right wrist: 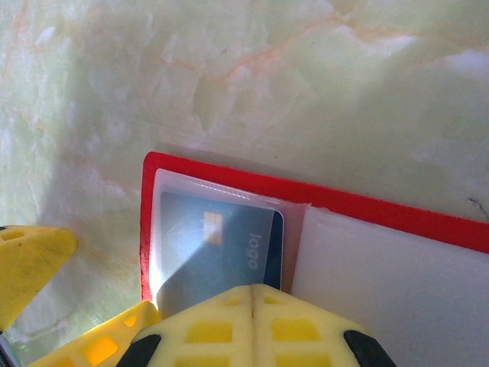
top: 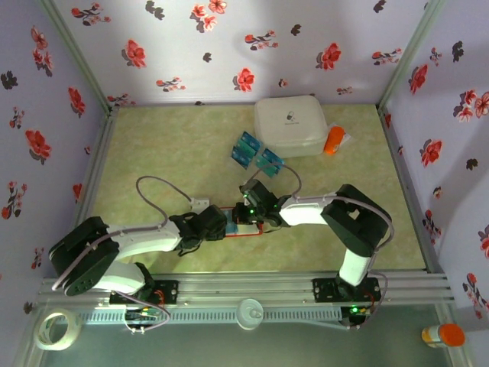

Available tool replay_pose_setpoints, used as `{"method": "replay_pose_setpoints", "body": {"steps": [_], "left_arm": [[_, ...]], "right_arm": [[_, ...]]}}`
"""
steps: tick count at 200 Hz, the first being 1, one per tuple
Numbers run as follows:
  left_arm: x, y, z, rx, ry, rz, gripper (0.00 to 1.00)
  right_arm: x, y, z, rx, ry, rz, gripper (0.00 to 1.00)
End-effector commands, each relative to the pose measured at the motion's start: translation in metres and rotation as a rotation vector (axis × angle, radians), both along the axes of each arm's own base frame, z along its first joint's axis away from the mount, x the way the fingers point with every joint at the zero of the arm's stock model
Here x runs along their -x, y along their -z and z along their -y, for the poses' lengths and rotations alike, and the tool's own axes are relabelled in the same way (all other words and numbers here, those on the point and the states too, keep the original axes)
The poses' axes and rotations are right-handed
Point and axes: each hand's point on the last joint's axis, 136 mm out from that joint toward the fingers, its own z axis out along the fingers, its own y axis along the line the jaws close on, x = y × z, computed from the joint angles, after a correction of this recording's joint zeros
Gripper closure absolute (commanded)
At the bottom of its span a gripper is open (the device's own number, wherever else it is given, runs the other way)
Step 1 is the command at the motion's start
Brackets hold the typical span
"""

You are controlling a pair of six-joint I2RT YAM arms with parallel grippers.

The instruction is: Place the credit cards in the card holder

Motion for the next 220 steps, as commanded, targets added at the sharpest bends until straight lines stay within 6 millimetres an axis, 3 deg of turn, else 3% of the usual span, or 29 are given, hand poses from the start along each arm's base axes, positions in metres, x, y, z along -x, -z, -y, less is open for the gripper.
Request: {"method": "replay_pose_setpoints", "body": {"steps": [1, 27, 119, 220], "left_arm": [[0.011, 0.010, 0.000, 0.029, 0.008, -0.055, 0.07], [0.011, 0.006, -0.002, 0.038, 0.002, -0.044, 0.07], [0.018, 0.020, -0.013, 0.012, -0.012, -0.065, 0.07], [0.016, 0.020, -0.008, 0.024, -0.003, -0.061, 0.07]], "right_arm": [[0.008, -0.013, 0.003, 0.002, -0.008, -0.007, 0.94], [0.009, -0.019, 0.007, 0.005, -0.005, 0.004, 0.94], [0.027, 0.005, 0.014, 0.039, -0.012, -0.053, 0.96], [0.040, 0.016, -0.002, 0.071, -0.055, -0.094, 0.97]]}}
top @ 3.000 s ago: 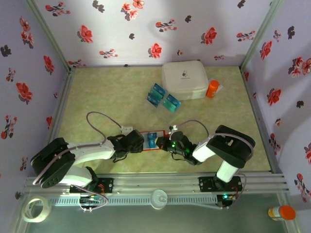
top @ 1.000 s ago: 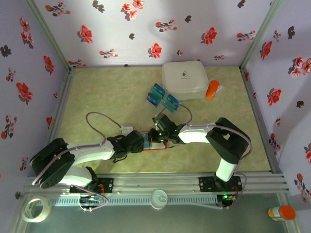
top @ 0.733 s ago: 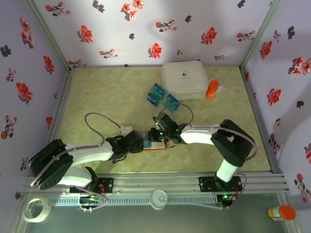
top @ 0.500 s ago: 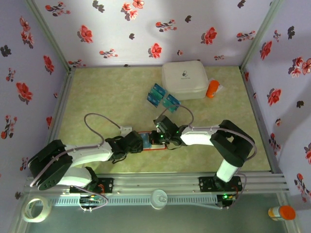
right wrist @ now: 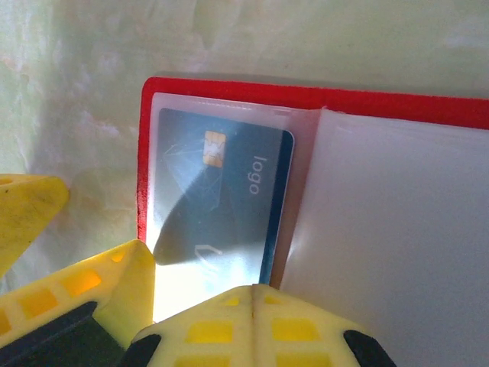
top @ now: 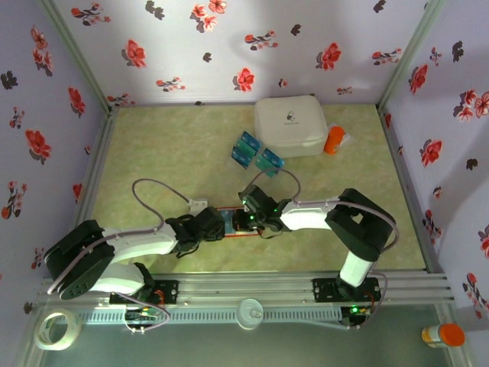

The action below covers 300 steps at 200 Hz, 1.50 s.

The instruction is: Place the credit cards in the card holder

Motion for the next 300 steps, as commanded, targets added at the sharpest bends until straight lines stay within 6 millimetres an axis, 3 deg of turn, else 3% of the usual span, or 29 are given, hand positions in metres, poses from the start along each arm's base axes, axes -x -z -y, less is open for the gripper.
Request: {"method": "replay_pose_setpoints", "body": {"steps": [1, 45, 113, 215, 300], "left_arm": [[0.015, 0.021, -0.007, -0.012, -0.001, -0.086, 0.07], [0.010, 0.007, -0.004, 0.011, -0.005, -0.063, 0.07], [0.005, -0.009, -0.020, 0.067, -0.068, -0.029, 0.07], [0.002, -0.017, -0.032, 0.077, -0.096, -0.016, 0.06], [0.002, -0.019, -0.031, 0.081, -0.092, -0.015, 0.06]], "right_arm": [[0.013, 0.013, -0.003, 0.038, -0.019, -0.055, 0.97], [0.008, -0.004, -0.004, 0.033, -0.019, -0.021, 0.97], [-0.024, -0.042, 0.023, 0.035, 0.036, 0.064, 0.96], [-0.031, -0.023, 0.001, 0.020, -0.021, 0.016, 0.96], [-0.033, -0.001, -0.004, 0.049, -0.029, -0.016, 0.96]]}}
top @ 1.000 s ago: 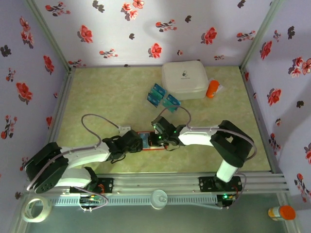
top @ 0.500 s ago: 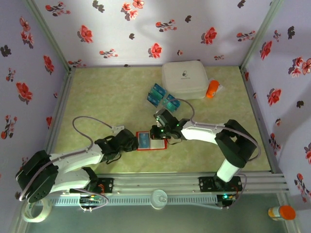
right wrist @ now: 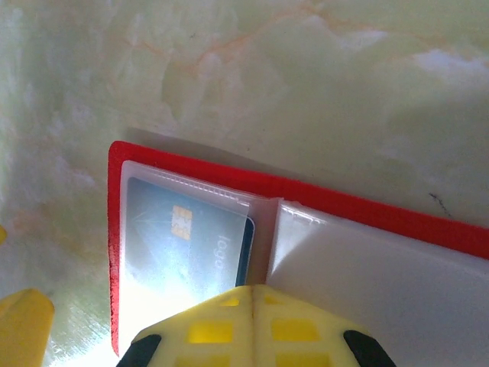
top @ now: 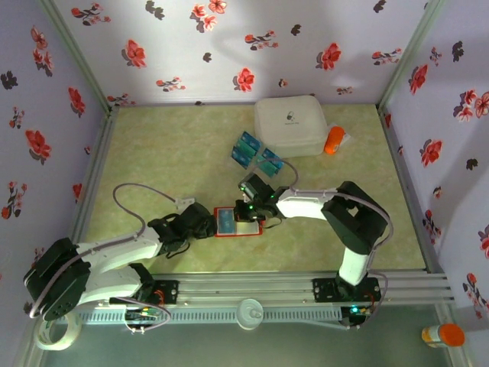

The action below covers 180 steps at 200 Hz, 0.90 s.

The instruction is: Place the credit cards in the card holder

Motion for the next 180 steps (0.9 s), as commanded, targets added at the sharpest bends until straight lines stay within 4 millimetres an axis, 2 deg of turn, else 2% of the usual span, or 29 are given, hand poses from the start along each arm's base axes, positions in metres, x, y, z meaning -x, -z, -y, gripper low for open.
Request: {"method": "replay_pose_setpoints", "body": {"steps": [1, 41, 91, 180], "left_arm": [[0.002, 0.001, -0.006, -0.014, -0.007, -0.008, 0.06], [0.001, 0.000, -0.006, -0.018, -0.004, -0.006, 0.05], [-0.003, -0.007, -0.001, -0.014, 0.006, 0.002, 0.05], [-0.019, -0.031, 0.029, 0.050, 0.017, 0.025, 0.03]], "right_arm": [[-0.003, 0.001, -0.010, -0.017, -0.027, 0.006, 0.96], [-0.002, -0.001, -0.013, -0.025, -0.039, -0.001, 0.96], [-0.006, -0.027, -0.009, -0.050, -0.039, 0.042, 0.95], [-0.014, -0.058, 0.033, -0.013, -0.026, 0.128, 0.91]]}}
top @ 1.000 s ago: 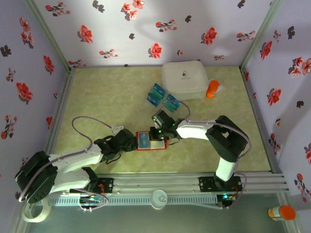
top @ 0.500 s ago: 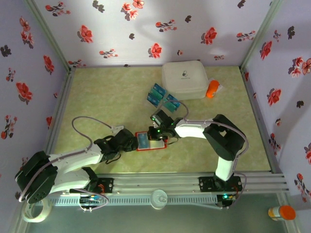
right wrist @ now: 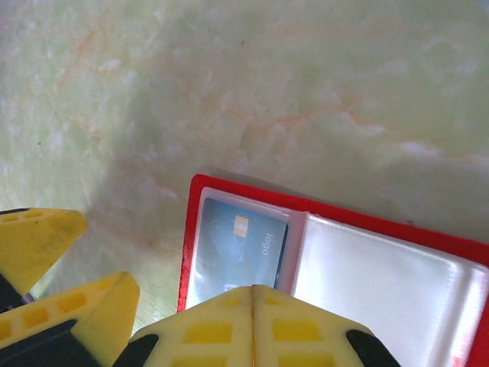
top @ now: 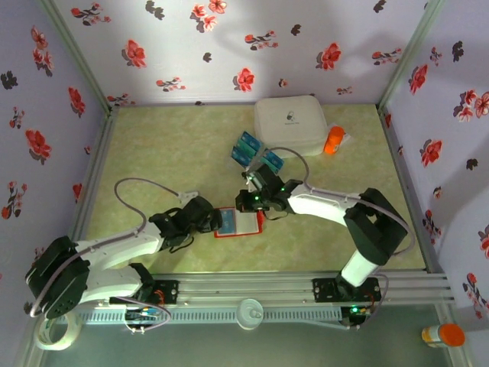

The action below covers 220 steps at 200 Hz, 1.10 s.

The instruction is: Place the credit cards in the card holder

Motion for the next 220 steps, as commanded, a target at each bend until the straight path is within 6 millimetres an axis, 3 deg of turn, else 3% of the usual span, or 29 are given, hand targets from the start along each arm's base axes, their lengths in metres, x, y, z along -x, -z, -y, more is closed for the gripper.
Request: {"method": "replay_pose_setpoints", "body": {"steps": [1, 30, 65, 166, 220], "left_arm": [[-0.006, -0.008, 0.011, 0.008, 0.011, 0.002, 0.03], [-0.010, -0.014, 0.025, 0.019, 0.024, 0.007, 0.02], [-0.006, -0.016, 0.035, 0.026, 0.021, 0.016, 0.01], [0.005, -0.003, 0.073, 0.028, 0.066, 0.011, 0.01], [0.006, 0.013, 0.080, 0.005, 0.074, -0.007, 0.01]], "right_arm": [[0.003, 0.001, 0.022, 0.059, -0.006, 0.020, 0.91], [-0.002, 0.003, 0.034, 0.082, -0.009, 0.030, 0.87], [-0.003, 0.009, 0.032, 0.085, -0.021, 0.015, 0.85], [-0.002, 0.043, 0.036, 0.162, -0.036, -0.038, 0.88], [-0.003, 0.058, 0.047, 0.220, -0.037, -0.046, 0.89]]}}
